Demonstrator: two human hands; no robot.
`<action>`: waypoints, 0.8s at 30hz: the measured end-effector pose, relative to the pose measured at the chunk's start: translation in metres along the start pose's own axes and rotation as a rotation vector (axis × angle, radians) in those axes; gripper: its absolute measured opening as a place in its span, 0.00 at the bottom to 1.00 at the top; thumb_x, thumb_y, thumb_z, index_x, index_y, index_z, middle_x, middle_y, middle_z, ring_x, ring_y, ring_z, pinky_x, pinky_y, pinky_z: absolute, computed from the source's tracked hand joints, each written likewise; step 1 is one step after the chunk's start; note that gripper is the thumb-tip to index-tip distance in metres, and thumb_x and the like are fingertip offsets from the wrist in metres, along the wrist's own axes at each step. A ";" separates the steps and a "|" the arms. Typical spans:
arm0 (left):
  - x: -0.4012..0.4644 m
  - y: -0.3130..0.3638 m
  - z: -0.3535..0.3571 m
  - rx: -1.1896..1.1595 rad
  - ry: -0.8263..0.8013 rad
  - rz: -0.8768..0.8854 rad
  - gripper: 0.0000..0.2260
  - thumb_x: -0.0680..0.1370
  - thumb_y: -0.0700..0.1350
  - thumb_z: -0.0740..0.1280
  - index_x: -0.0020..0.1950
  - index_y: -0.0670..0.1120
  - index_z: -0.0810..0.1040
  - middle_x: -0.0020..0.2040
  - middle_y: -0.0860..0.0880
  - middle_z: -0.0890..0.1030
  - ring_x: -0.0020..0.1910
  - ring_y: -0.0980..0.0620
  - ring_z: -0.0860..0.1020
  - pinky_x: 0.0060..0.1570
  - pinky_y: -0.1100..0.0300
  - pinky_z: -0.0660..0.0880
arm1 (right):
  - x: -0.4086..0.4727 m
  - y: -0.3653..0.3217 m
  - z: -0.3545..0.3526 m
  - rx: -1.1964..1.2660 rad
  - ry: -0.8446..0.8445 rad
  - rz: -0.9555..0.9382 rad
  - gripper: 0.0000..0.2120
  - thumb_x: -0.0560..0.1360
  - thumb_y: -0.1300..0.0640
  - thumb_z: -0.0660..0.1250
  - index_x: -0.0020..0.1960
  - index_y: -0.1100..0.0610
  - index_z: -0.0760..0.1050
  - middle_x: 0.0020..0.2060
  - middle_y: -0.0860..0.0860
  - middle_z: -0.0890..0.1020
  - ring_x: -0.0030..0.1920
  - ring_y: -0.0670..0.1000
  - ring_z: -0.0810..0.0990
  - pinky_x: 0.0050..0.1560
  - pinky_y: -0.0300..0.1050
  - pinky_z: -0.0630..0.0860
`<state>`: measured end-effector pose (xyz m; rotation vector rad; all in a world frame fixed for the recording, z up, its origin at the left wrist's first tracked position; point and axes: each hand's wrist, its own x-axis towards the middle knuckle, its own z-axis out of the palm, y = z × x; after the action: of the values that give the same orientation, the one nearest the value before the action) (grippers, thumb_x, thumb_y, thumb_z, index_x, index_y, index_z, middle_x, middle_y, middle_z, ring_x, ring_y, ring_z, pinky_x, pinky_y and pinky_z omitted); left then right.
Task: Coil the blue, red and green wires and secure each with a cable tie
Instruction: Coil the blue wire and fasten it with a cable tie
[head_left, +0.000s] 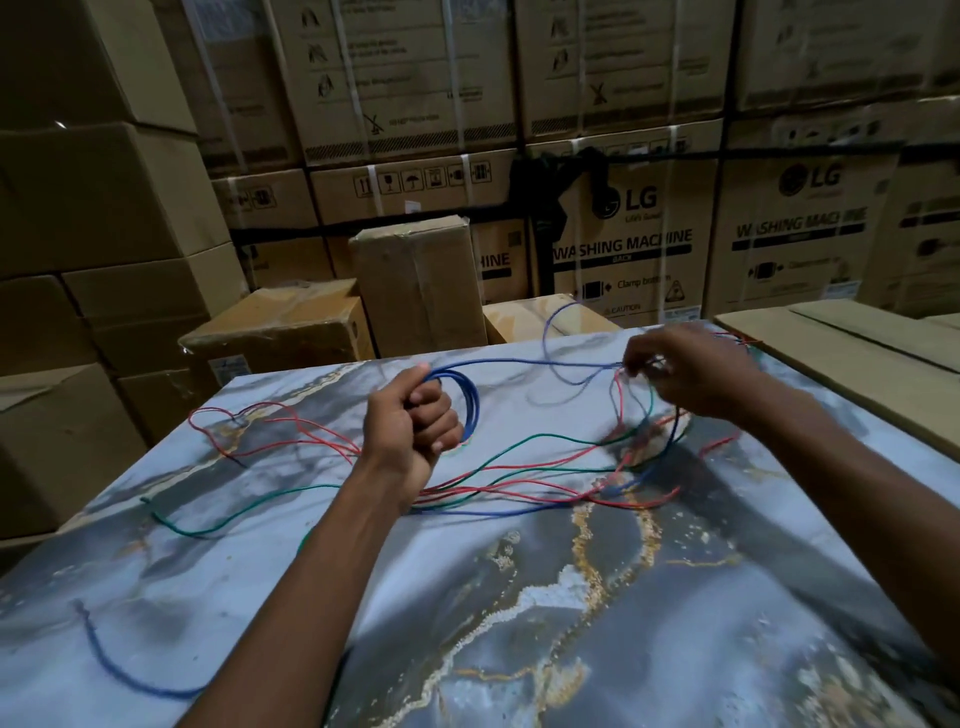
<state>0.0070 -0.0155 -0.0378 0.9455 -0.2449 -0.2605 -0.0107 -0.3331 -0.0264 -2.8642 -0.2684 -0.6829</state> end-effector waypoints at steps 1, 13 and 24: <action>0.000 -0.002 0.001 0.022 -0.016 -0.013 0.23 0.83 0.46 0.55 0.27 0.50 0.63 0.20 0.54 0.55 0.17 0.58 0.53 0.21 0.62 0.52 | -0.001 0.004 -0.002 -0.046 0.079 0.024 0.12 0.73 0.69 0.69 0.48 0.54 0.83 0.46 0.54 0.85 0.48 0.59 0.82 0.42 0.49 0.76; 0.001 -0.014 0.003 0.121 -0.058 -0.054 0.22 0.85 0.49 0.55 0.30 0.49 0.62 0.22 0.54 0.56 0.19 0.57 0.55 0.22 0.63 0.56 | -0.008 -0.077 0.005 -0.248 -0.170 -0.041 0.29 0.80 0.49 0.65 0.79 0.49 0.63 0.69 0.52 0.76 0.71 0.55 0.70 0.72 0.54 0.61; -0.003 -0.001 0.005 0.037 -0.123 -0.098 0.24 0.85 0.50 0.55 0.28 0.50 0.65 0.21 0.54 0.56 0.18 0.58 0.55 0.23 0.63 0.52 | 0.001 -0.088 0.024 0.887 0.019 -0.058 0.18 0.79 0.43 0.67 0.43 0.57 0.84 0.30 0.56 0.73 0.31 0.49 0.69 0.32 0.39 0.66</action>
<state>0.0024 -0.0191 -0.0360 0.9812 -0.3176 -0.4065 -0.0187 -0.2422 -0.0353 -2.0061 -0.5008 -0.4372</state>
